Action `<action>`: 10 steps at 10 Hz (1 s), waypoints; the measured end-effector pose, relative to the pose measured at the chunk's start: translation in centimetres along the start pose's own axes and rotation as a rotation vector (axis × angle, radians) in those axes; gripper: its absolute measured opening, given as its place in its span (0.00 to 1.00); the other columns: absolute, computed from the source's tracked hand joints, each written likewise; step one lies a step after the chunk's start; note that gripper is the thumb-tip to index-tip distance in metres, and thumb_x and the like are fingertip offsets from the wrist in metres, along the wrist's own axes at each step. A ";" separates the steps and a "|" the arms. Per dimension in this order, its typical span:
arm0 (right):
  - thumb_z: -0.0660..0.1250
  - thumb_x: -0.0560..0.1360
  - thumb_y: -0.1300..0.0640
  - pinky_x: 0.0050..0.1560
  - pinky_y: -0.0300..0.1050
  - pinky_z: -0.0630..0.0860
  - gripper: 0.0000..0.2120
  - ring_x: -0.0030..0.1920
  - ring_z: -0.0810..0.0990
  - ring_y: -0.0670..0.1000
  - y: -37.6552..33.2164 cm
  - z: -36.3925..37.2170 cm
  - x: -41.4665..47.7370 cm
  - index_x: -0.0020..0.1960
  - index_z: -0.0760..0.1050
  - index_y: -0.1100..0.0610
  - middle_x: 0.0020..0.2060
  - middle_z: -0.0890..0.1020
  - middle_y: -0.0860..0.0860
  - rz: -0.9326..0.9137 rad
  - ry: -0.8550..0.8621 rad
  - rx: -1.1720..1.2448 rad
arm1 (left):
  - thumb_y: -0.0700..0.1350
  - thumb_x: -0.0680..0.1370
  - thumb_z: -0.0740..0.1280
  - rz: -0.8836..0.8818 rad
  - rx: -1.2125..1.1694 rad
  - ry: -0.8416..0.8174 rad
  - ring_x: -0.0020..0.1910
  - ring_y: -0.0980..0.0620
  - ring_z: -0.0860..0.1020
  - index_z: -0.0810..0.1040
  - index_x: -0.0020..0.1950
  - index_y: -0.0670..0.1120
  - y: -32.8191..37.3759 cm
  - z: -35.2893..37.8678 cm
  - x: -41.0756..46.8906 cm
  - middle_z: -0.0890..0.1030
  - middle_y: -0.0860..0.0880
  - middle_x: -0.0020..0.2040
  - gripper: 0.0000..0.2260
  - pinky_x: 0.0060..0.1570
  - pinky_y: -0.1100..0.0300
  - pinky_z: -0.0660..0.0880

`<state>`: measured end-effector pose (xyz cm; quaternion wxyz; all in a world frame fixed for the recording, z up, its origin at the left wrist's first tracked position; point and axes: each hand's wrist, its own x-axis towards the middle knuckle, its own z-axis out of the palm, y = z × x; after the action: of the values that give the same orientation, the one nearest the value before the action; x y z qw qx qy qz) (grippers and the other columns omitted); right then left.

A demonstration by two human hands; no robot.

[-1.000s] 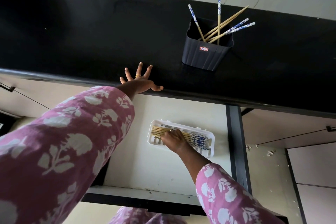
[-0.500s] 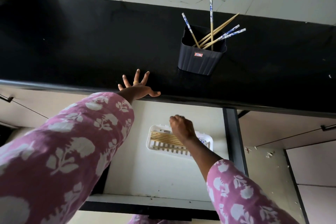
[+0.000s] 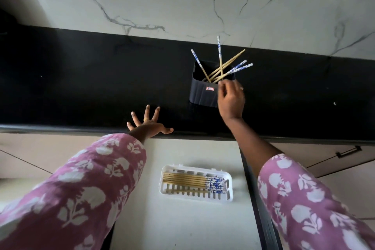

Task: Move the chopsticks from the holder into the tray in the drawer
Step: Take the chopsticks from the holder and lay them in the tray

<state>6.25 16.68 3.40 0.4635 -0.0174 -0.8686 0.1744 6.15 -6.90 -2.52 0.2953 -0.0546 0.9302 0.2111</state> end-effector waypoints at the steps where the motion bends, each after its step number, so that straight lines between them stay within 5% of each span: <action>1: 0.62 0.74 0.59 0.45 0.47 0.72 0.10 0.43 0.81 0.61 0.8 0.2 3.3 0.42 0.77 0.65 0.41 0.81 0.62 0.289 0.027 0.018 | 0.67 0.70 0.66 -0.001 0.005 -0.012 0.73 0.36 0.30 0.40 0.75 0.65 0.1 -0.1 -0.1 0.33 0.60 0.76 0.44 0.69 0.35 0.37; 2: 0.63 0.77 0.59 0.52 0.49 0.73 0.11 0.56 0.78 0.61 1.7 0.9 5.7 0.53 0.78 0.65 0.54 0.79 0.63 0.571 -0.185 -0.039 | 0.67 0.69 0.66 -0.002 0.017 -0.025 0.72 0.36 0.29 0.39 0.74 0.65 0.1 -0.3 0.1 0.32 0.60 0.75 0.44 0.69 0.35 0.37; 4: 0.61 0.76 0.63 0.53 0.51 0.77 0.11 0.57 0.79 0.62 0.7 2.9 7.4 0.55 0.79 0.63 0.55 0.81 0.62 0.573 -0.524 -0.231 | 0.68 0.69 0.66 0.003 0.042 -0.046 0.72 0.36 0.29 0.38 0.74 0.65 -0.1 -0.5 0.4 0.31 0.59 0.75 0.45 0.69 0.35 0.38; 6: 0.59 0.76 0.71 0.52 0.54 0.77 0.12 0.55 0.78 0.64 0.1 4.3 7.9 0.55 0.77 0.68 0.54 0.78 0.63 -0.070 -0.760 -0.513 | 0.68 0.69 0.65 0.024 0.042 -0.058 0.72 0.35 0.29 0.37 0.74 0.65 -0.2 -0.6 0.2 0.30 0.58 0.75 0.45 0.69 0.35 0.38; 7: 0.61 0.74 0.73 0.51 0.53 0.77 0.12 0.55 0.78 0.63 0.4 4.1 8.5 0.54 0.77 0.68 0.54 0.78 0.62 -0.251 -0.880 -0.610 | 0.68 0.69 0.65 0.022 0.042 -0.056 0.72 0.36 0.29 0.37 0.74 0.65 -0.2 -0.6 0.2 0.30 0.58 0.75 0.45 0.69 0.35 0.38; 10: 0.62 0.74 0.71 0.50 0.51 0.78 0.10 0.54 0.80 0.59 1.0 4.1 9.3 0.54 0.76 0.64 0.52 0.80 0.60 -0.408 -0.976 -0.705 | 0.68 0.69 0.65 0.018 0.044 -0.050 0.72 0.36 0.29 0.37 0.74 0.65 -0.2 -0.6 0.2 0.30 0.58 0.75 0.45 0.69 0.35 0.38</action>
<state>-2.50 18.19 8.47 0.0048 0.0784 -0.9709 -0.2261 5.68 -7.35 -2.27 0.3178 -0.0347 0.9274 0.1944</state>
